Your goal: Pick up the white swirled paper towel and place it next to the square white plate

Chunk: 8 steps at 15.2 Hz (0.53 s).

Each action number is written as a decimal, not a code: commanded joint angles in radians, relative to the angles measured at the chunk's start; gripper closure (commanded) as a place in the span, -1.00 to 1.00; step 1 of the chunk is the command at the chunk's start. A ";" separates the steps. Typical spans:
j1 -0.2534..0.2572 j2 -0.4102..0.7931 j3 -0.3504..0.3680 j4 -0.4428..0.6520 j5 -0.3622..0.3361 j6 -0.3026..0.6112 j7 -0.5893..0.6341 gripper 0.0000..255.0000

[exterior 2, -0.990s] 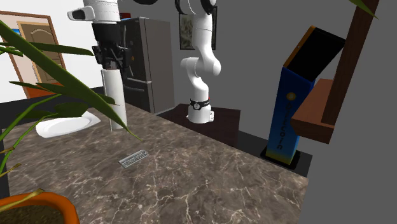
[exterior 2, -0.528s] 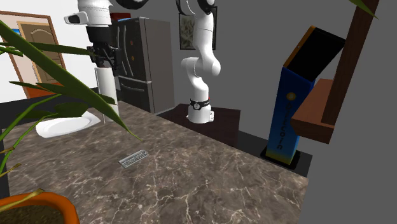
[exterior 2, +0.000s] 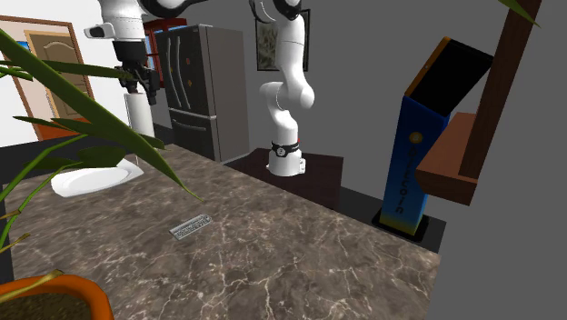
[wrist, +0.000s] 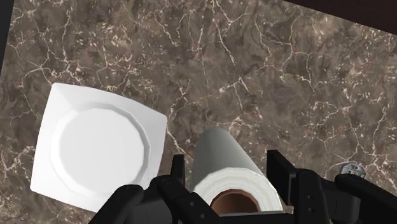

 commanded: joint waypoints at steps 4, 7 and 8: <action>-0.054 0.041 -0.076 0.045 -0.001 0.011 -0.132 1.00; -0.086 0.083 -0.119 0.089 0.010 0.016 -0.213 1.00; -0.097 0.100 -0.134 0.106 0.016 0.018 -0.240 1.00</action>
